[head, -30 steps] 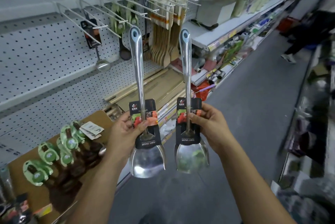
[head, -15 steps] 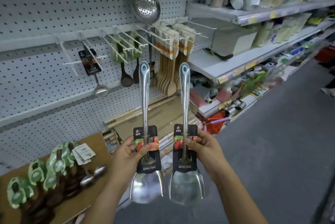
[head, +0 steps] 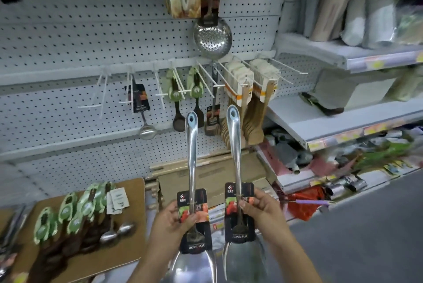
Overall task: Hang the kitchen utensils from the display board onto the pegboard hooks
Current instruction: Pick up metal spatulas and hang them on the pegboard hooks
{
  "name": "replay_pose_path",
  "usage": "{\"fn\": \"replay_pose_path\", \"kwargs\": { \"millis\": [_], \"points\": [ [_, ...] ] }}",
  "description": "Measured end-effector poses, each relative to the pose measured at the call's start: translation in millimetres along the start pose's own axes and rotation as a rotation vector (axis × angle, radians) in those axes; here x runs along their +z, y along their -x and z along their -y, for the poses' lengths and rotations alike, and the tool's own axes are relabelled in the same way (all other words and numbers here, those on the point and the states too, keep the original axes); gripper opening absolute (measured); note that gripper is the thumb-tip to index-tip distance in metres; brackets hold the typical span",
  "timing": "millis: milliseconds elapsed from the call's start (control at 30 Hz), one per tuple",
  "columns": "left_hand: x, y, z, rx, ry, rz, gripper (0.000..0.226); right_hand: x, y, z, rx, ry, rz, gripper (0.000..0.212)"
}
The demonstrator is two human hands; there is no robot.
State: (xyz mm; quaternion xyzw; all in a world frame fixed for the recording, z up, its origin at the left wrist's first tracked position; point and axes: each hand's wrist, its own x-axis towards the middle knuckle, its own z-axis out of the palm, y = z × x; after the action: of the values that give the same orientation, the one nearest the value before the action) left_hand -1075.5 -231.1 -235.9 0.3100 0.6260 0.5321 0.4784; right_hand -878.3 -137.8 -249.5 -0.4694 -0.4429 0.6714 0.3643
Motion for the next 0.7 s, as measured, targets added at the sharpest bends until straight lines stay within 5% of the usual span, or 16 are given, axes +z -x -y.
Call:
{"fn": "replay_pose_path", "kwargs": {
  "millis": [700],
  "points": [
    [53,-131,10,-0.022,0.005,0.007,0.038,-60,-150,39,0.088,0.157,0.019,0.026]
  ]
}}
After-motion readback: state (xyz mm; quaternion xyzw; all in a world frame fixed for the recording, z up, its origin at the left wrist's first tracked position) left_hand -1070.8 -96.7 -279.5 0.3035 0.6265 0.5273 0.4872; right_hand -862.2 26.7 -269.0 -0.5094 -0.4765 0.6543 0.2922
